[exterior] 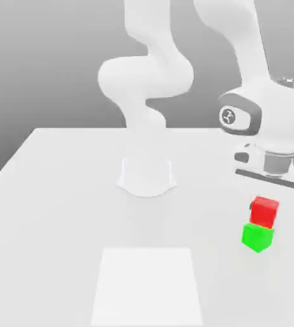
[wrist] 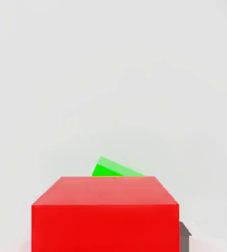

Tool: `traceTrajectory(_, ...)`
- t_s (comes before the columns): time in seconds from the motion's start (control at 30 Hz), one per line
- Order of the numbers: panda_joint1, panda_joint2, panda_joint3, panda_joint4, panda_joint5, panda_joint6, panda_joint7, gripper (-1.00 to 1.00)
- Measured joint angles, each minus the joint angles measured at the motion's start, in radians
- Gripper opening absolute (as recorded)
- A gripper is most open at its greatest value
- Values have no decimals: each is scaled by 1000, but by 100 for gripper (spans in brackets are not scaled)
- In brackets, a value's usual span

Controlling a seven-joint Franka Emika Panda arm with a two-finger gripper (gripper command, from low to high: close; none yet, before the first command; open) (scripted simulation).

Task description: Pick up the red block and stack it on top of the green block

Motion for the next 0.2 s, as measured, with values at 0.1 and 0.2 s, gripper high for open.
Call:
traceTrajectory(0.1, 8, 32, -18, 2, -44, 24, 32, -100)
traceTrajectory(0.2, 21, 63, -39, 4, -80, 47, 60, 100)
